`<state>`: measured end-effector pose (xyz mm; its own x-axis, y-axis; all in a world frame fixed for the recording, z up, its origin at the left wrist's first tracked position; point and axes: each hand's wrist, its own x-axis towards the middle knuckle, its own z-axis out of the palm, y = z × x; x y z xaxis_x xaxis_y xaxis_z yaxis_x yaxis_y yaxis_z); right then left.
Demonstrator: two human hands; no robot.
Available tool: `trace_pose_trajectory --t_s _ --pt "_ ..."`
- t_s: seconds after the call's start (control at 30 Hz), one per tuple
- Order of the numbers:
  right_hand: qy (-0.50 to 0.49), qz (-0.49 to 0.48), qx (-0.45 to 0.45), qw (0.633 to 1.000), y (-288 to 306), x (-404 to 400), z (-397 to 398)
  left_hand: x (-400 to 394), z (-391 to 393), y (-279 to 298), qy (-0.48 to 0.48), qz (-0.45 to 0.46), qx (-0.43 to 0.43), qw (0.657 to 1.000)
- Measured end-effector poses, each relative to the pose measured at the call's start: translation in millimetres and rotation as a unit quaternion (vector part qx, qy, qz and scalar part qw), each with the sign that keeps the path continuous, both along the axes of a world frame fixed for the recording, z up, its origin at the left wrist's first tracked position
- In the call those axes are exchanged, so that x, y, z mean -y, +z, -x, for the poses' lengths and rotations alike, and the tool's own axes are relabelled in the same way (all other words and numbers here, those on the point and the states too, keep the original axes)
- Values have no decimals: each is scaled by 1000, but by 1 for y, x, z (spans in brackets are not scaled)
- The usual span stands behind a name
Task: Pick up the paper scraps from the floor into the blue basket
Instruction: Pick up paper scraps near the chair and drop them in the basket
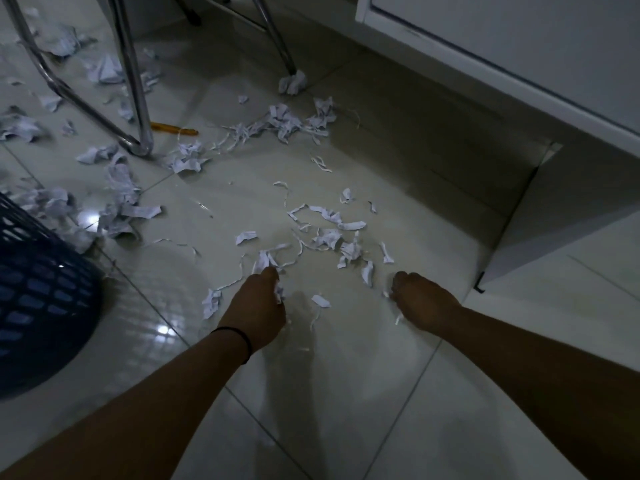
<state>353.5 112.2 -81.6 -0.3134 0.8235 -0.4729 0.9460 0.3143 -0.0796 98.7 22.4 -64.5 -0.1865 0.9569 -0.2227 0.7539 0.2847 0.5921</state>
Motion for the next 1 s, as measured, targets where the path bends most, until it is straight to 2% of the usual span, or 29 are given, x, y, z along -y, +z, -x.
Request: trace_pose_trajectory --t_s 0.1,0.17,0.33,0.53,0.67,0.77,0.87,1.0 --pt "16 2 28 999 0 1 6 1 0 6 2 -11 13 1000" --pt "-1 -15 8 1000 7 -1 17 -1 1 13 14 -25 25 999" --pt "-51 -80 -140 986 51 -2 76 -17 11 54 52 -81 17 995" --pt "-106 -139 -373 911 135 0 161 -37 47 147 49 -157 -14 986" --pt "-129 -59 -483 864 196 3 218 -27 89 232 65 -261 -6 963" --pt "-108 4 -551 827 238 18 267 -8 141 284 70 -274 -52 958" --pt "-69 68 -597 797 274 39 317 14 206 318 139 -259 -65 954" --pt "-26 138 -622 770 300 65 380 49 279 333 168 -143 -56 974"
